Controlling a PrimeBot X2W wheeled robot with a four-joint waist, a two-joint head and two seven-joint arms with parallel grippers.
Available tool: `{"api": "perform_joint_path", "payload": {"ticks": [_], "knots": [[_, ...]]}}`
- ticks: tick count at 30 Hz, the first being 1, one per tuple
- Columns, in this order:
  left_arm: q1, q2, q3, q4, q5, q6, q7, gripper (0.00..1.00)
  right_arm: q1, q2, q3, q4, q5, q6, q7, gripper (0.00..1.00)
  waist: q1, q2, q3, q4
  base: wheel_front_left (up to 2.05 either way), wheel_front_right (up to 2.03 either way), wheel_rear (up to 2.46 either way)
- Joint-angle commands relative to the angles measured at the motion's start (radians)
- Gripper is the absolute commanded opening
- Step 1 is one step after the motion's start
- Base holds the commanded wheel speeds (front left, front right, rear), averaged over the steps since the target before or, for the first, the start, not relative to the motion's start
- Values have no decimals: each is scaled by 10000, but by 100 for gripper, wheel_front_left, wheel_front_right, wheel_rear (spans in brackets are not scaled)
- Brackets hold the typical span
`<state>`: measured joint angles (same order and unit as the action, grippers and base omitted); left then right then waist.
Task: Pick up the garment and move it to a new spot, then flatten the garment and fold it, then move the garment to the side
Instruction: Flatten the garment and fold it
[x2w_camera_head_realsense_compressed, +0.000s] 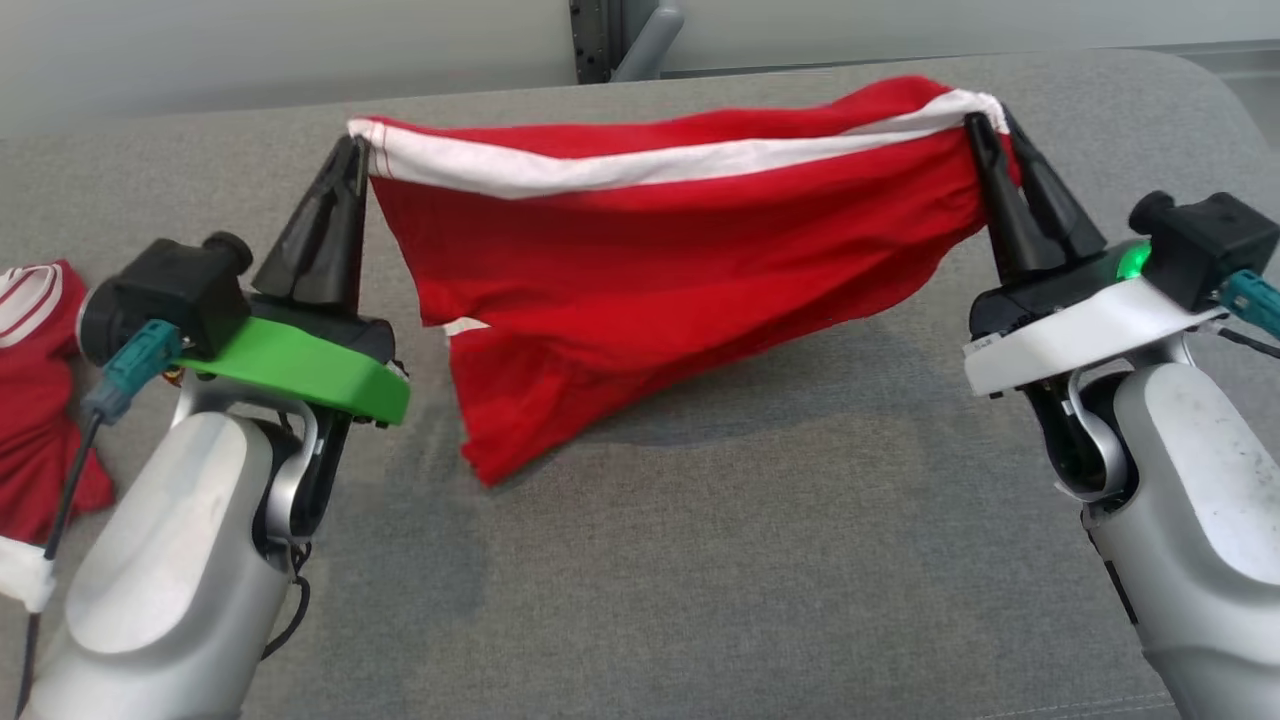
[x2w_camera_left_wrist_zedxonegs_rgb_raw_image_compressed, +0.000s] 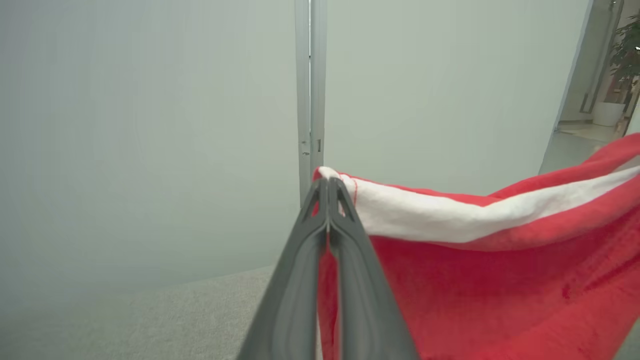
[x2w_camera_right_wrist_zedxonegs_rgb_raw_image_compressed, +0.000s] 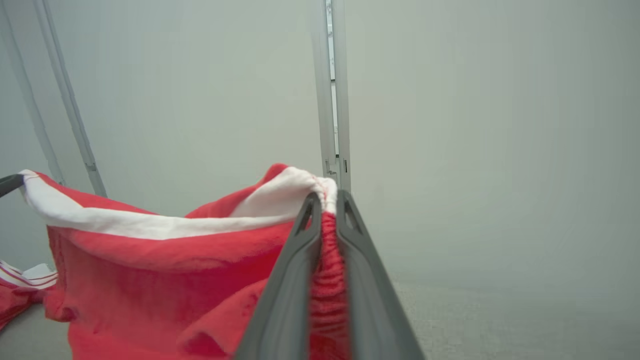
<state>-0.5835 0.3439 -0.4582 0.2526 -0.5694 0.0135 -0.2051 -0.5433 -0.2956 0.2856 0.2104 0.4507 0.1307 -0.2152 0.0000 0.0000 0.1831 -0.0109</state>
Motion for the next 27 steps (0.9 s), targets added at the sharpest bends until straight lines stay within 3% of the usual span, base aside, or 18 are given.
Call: {"api": "perform_joint_path", "payload": {"ticks": [1,10,16,21,27], "knots": [[35,195,121,-587,119,264,-34,0,266,186,-371,-507,-335,1,-103,0,0,0,-199,-267,0,0,0],[444,768,612,-4030,631,1469,314,0,1331,1057,-1832,-3666,-1560,1,664,0,0,0,-434,-645,0,0,0],[648,963,596,-5044,767,1820,724,0,1773,1353,-2017,-4454,-1698,1,1368,0,0,0,-372,-781,0,0,0],[502,929,532,-5110,686,1766,840,0,1648,1396,-2026,-4359,-1509,1,1534,0,0,0,-147,-799,0,0,0],[-472,720,374,-4364,430,1180,818,0,833,1265,-1965,-3591,-1095,1,1568,0,0,0,303,-703,0,0,0]]}}
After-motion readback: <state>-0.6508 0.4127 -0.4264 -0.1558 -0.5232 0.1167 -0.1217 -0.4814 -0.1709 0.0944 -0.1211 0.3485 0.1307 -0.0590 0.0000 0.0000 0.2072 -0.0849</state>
